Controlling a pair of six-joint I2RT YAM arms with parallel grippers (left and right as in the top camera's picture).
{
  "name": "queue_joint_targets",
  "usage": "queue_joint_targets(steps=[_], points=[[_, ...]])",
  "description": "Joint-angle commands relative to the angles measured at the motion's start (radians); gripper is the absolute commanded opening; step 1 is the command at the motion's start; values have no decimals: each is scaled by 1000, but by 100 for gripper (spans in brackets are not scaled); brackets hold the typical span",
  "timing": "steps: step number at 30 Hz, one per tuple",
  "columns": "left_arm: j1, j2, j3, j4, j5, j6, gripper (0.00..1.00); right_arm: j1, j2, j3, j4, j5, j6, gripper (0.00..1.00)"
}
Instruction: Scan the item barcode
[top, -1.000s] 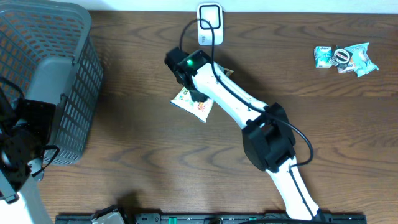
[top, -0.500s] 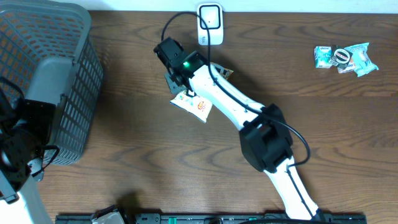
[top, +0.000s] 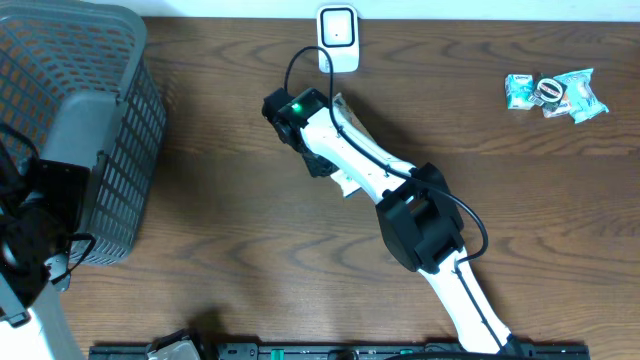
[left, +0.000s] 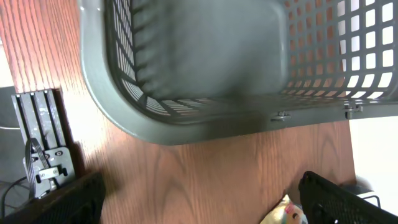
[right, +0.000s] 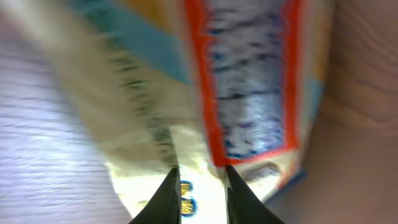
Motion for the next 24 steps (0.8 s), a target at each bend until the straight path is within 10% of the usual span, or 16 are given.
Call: queue_joint_targets(steps=[1, 8, 24], points=[[5, 0, 7, -47, -10, -5, 98, 0, -35, 7, 4, 99, 31, 22], [5, 0, 6, -47, -10, -5, 98, 16, -66, 6, 143, 89, -136, 83], [5, 0, 6, -47, -10, -5, 98, 23, 25, -2, 258, 104, -179, 97]])
